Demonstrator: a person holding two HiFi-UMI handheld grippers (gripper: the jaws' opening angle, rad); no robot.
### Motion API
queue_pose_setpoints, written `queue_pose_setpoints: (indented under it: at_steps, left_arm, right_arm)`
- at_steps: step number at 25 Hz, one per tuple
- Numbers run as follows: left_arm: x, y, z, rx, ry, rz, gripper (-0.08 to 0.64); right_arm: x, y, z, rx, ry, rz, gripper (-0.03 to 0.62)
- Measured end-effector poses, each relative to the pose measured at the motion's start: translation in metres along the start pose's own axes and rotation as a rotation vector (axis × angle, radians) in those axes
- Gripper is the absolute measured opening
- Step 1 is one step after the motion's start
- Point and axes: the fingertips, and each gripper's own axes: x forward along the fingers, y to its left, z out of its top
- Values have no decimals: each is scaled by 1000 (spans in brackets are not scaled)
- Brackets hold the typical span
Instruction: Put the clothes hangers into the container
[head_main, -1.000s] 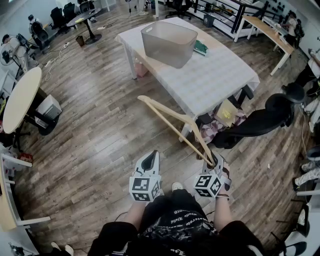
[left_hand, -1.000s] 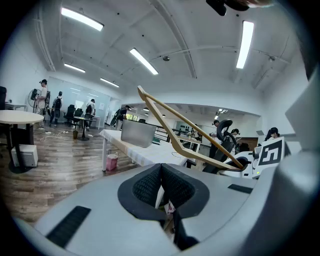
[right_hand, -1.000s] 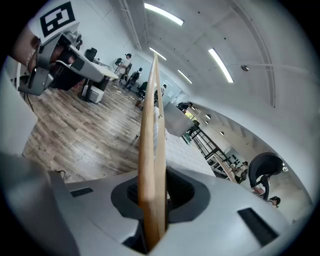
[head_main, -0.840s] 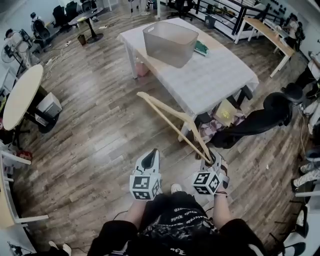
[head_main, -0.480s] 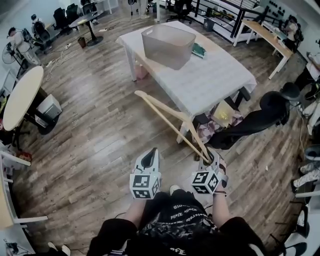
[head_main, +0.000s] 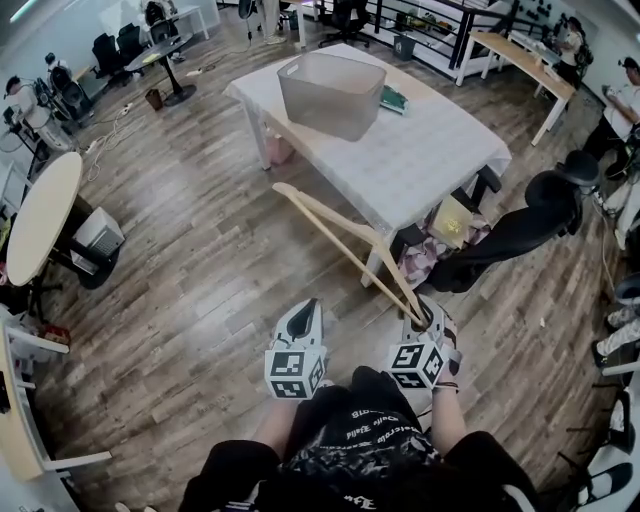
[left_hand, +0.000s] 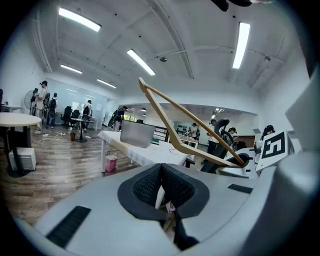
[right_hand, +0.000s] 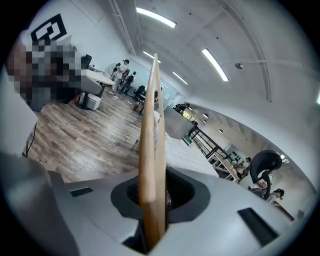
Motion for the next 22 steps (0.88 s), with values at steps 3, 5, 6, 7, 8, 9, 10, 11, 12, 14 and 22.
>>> queue_pose_setpoints:
  at_steps: [3, 5, 6, 7, 8, 9, 10, 11, 12, 14, 22]
  left_arm:
    - [2, 8, -5, -2, 9, 1, 20]
    - [6, 13, -9, -3, 15, -3, 20]
    - [9, 16, -10, -5, 17, -4, 20]
    - [13, 19, -10, -7, 17, -5, 20]
    - [18, 22, -9, -8, 15, -5, 20]
    - [25, 25, -7, -9, 13, -7, 20]
    - [31, 27, -5, -8, 10, -9, 20]
    - [39, 28, -3, -6, 8, -9, 20]
    - [47, 31, 0, -4, 7, -4, 20]
    - [66, 37, 6, -6, 7, 14, 20]
    - [159, 44, 42, -29, -15, 74, 20]
  right_arm:
    - [5, 10, -2, 8, 8, 9, 60]
    - [10, 14, -1, 1, 12, 11, 60]
    - [14, 14, 1, -2, 11, 10, 61]
    - [19, 14, 4, -4, 8, 9, 61]
    - [25, 13, 7, -4, 5, 9, 61]
    - [31, 11, 10, -3, 1, 10, 61]
    - [37, 8, 12, -2, -2, 13, 61]
    - [45, 4, 14, -2, -5, 16, 63]
    - [55, -1, 16, -5, -8, 17, 63]
    - [77, -13, 21, -11, -17, 16, 63]
    - [177, -69, 46, -24, -69, 85, 61]
